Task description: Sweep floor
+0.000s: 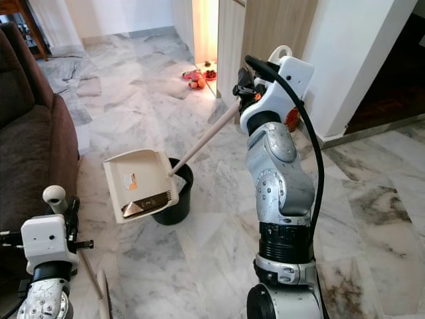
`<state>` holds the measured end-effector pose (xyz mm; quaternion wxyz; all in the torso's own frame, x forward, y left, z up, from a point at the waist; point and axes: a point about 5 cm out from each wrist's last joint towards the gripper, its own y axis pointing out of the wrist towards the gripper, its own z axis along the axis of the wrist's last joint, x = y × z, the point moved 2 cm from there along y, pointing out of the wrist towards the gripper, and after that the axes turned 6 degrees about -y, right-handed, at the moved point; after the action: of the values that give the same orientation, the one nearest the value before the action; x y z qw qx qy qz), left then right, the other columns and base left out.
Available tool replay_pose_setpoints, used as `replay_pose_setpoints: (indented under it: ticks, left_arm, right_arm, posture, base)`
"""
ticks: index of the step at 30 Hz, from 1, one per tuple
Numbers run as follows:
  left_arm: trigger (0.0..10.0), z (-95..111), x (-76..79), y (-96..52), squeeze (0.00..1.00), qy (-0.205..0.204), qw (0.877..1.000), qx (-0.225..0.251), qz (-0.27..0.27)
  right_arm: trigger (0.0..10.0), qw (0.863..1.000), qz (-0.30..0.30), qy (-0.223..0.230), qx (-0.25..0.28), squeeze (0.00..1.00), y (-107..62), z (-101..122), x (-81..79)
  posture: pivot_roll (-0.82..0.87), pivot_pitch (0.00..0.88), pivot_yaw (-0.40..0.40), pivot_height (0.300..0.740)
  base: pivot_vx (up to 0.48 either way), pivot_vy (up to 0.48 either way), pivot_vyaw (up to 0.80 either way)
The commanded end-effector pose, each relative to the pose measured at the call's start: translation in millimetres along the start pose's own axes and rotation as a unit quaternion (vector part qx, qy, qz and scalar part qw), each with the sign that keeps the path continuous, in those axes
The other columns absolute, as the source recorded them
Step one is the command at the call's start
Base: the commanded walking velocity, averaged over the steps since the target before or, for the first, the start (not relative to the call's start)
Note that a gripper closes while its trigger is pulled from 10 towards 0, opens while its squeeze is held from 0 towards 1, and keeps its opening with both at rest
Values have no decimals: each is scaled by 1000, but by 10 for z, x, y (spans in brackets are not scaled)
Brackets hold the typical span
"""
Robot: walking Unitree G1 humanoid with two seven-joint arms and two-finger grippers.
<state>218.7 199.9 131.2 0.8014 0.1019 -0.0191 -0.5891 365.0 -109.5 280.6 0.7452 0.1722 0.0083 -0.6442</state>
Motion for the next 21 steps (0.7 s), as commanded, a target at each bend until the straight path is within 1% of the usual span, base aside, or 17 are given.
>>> replay_pose_setpoints:
  ticks: [1,4,14,15,17,21]
  left_arm:
    - [10000,92,-19,6,0,13,1000,20,3]
    - [10000,92,-18,6,0,13,1000,20,3]
    - [10000,92,-19,4,0,12,1000,20,4]
    - [10000,94,-19,5,0,12,1000,20,4]
    - [10000,95,-20,5,0,12,1000,21,5]
    - [10000,95,-21,6,0,12,1000,21,5]
  right_arm:
    - [10000,999,20,5,39,0,-5,142,-83]
    - [10000,999,25,5,37,0,-8,132,-105]
    - [10000,999,29,7,34,0,-11,111,-115]
    - [10000,999,31,5,34,0,-10,110,-118]
    - [10000,999,33,2,34,0,-10,111,-124]
    - [10000,999,38,4,31,0,-11,99,-144]
  posture:
    - [-102,63,42,740]
    - [-101,65,40,740]
    - [-101,65,40,740]
    - [-101,68,39,740]
    - [-101,68,39,740]
    - [-102,70,39,740]
  base:
    - [0,0,550]
    - [0,0,542]
    - [0,0,0]
    - [244,0,0]
    - [262,0,481]
    - [276,0,734]
